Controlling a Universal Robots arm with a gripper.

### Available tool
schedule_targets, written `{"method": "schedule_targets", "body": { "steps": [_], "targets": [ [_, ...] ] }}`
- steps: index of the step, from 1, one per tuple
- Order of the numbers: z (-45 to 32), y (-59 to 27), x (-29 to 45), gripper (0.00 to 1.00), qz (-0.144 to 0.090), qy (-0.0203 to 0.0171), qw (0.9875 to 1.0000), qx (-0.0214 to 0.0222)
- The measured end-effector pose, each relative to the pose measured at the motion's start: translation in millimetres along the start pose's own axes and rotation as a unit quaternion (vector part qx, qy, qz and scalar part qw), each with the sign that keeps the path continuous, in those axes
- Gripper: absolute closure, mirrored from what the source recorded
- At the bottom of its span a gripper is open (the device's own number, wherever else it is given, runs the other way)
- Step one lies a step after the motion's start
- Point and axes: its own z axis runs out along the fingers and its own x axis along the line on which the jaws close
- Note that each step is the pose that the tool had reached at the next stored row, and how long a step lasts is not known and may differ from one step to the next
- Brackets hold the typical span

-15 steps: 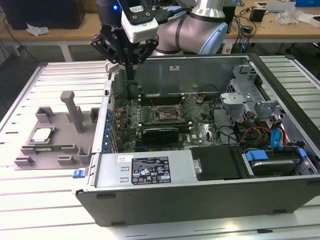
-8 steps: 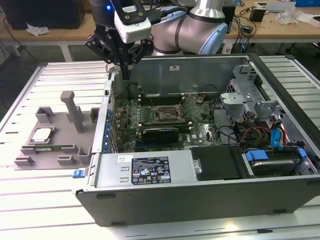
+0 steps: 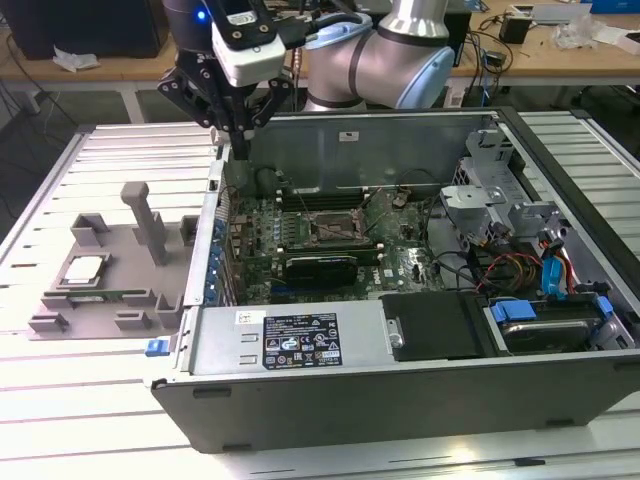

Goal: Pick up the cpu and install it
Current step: 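Reach for the cpu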

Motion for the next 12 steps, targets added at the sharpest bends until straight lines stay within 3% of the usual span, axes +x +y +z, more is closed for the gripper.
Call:
{"method": "schedule_targets", "body": {
  "steps": [12],
  "targets": [
    [-0.5, -1.1, 22.0, 0.89, 0.000, -0.0001, 1.0000, -0.0001]
  ]
}}
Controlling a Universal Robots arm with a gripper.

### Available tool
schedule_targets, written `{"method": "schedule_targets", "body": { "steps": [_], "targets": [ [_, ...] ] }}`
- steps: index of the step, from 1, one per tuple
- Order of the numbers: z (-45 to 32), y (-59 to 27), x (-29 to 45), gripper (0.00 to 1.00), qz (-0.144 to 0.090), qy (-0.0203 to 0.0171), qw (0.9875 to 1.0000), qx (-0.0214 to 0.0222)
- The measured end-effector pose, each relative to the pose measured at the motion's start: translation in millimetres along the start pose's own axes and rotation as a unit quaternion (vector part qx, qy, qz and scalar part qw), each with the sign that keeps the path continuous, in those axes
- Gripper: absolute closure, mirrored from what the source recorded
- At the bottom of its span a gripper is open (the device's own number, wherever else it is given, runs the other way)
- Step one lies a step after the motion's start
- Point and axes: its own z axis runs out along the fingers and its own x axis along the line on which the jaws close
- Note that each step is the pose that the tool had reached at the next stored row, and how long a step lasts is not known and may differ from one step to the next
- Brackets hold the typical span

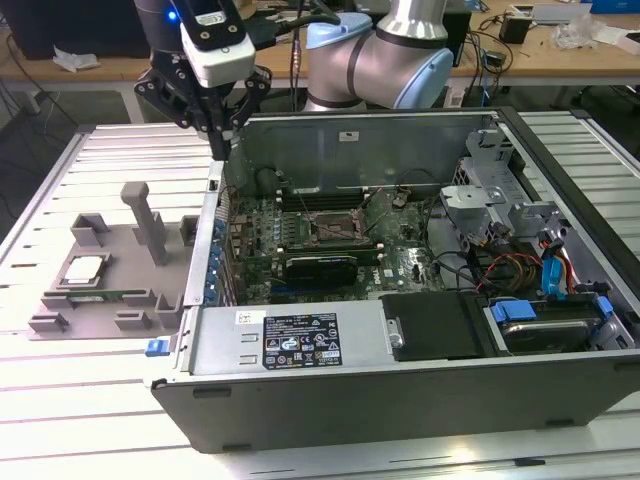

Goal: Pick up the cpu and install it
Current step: 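Reach for the cpu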

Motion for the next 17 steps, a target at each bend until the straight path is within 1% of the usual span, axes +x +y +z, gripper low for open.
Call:
{"method": "schedule_targets", "body": {
  "steps": [9, 13, 15, 17],
  "targets": [
    [-0.4, -0.9, 15.6, 0.89, 0.000, -0.0002, 1.0000, 0.0000],
    [-0.5, -1.2, 20.0, 0.89, 0.000, -0.0003, 1.0000, 0.0000],
    [-0.6, -1.4, 24.9, 0.89, 0.000, -0.0003, 1.0000, 0.0000],
    [-0.8, -1.3, 32.6, 0.89, 0.000, -0.0004, 1.0000, 0.0000]
  ]
}}
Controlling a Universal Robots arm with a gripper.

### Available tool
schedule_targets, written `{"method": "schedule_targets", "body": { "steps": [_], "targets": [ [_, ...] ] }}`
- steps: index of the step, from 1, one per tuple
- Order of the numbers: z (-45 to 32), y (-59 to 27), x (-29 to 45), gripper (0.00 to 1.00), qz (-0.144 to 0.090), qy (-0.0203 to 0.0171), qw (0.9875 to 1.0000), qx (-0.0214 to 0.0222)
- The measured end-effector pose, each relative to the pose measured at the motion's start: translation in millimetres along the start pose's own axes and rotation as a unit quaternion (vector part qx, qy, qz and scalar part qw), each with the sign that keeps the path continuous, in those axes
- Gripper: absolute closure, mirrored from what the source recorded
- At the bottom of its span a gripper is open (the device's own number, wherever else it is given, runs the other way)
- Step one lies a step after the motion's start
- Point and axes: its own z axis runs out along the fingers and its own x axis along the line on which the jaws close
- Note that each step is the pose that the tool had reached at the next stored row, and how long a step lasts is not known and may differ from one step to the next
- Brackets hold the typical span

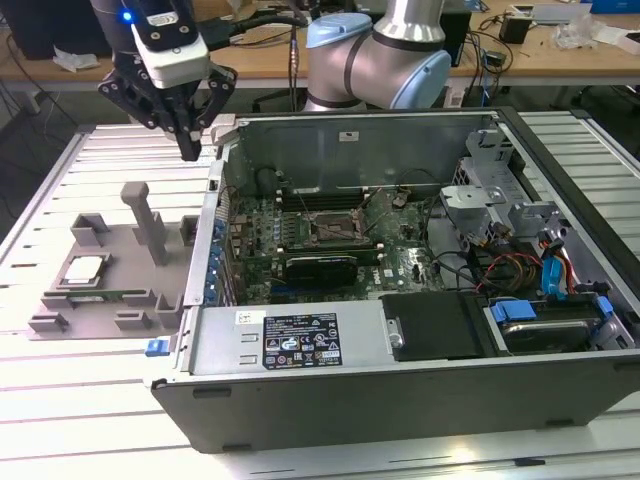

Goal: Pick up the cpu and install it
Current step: 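Reach for the cpu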

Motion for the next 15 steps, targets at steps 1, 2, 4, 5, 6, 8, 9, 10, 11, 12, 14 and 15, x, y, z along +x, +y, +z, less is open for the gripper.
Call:
{"method": "schedule_targets", "body": {
  "steps": [1, 2, 4, 5, 6, 8, 9, 10, 11, 12, 14, 15],
  "targets": [
    [0.0, 0.1, 2.2, 0.89, 0.000, -0.0001, 1.0000, 0.0000],
    [0.0, 0.1, 4.7, 0.89, 0.000, -0.0002, 1.0000, 0.0000],
    [-0.2, 0.4, 12.9, 0.89, 0.000, -0.0003, 1.0000, 0.0000],
    [-0.3, 0.6, 15.4, 0.89, 0.000, -0.0003, 1.0000, 0.0000],
    [-0.3, 0.8, 17.8, 0.89, 0.000, -0.0004, 1.0000, -0.0001],
    [-0.4, 1.2, 23.2, 0.89, 0.000, -0.0005, 1.0000, 0.0000],
    [-0.5, 1.5, 25.8, 0.89, 0.000, -0.0004, 1.0000, 0.0000],
    [-0.5, 1.8, 28.0, 0.89, 0.000, -0.0005, 1.0000, 0.0000],
    [-0.5, 2.1, 31.0, 0.89, 0.000, -0.0006, 1.0000, -0.0001],
    [-0.6, 2.4, 33.7, 0.89, 0.000, -0.0005, 1.0000, -0.0001],
    [-0.7, 3.2, 41.0, 0.89, 0.000, -0.0006, 1.0000, -0.0001],
    [-0.7, 3.4, 43.5, 0.89, 0.000, -0.0006, 1.0000, -0.0001]
  ]
}}
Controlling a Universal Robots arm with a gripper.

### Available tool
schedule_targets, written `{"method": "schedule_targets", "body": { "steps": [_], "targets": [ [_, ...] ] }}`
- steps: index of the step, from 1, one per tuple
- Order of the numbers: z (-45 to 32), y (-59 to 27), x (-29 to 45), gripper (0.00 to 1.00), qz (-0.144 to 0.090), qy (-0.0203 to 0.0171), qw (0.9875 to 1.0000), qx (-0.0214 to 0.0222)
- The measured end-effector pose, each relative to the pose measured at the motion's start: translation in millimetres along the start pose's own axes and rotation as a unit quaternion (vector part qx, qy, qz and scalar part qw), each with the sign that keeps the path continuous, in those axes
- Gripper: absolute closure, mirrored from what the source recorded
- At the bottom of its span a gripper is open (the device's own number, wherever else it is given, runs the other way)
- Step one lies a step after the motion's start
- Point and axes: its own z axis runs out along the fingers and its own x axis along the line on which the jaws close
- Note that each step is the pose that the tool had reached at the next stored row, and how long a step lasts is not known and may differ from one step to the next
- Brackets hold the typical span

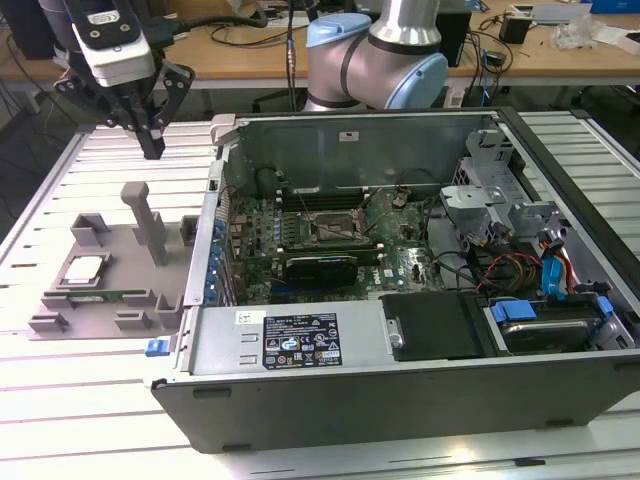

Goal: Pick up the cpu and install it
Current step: 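Reach for the cpu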

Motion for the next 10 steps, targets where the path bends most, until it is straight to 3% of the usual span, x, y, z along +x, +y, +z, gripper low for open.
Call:
{"method": "schedule_targets", "body": {
  "steps": [10],
  "targets": [
    [3.8, 1.3, 25.7, 0.89, 0.000, -0.0001, 1.0000, 0.0000]
  ]
}}
